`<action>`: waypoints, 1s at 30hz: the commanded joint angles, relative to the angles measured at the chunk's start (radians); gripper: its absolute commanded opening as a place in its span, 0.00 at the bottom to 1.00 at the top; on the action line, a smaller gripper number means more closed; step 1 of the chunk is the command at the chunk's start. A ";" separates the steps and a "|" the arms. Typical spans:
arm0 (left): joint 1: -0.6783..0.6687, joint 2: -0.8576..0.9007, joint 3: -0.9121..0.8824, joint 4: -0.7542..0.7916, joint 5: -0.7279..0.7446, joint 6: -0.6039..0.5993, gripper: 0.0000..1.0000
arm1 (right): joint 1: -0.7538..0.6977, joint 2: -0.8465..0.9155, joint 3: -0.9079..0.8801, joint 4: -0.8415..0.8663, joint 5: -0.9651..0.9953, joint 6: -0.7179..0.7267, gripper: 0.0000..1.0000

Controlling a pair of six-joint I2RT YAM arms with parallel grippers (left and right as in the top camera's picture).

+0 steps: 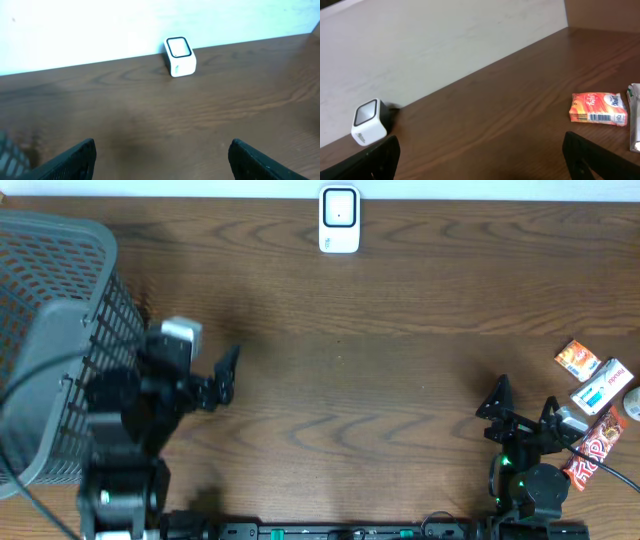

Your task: Scan the item barcode

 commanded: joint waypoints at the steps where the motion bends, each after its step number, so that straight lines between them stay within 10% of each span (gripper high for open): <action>1: 0.008 -0.117 -0.095 0.003 -0.040 0.020 0.85 | 0.008 -0.007 -0.002 -0.002 0.010 0.009 0.99; 30: 0.005 -0.620 -0.719 0.422 -0.044 0.019 0.85 | 0.008 -0.007 -0.002 -0.002 0.010 0.009 0.99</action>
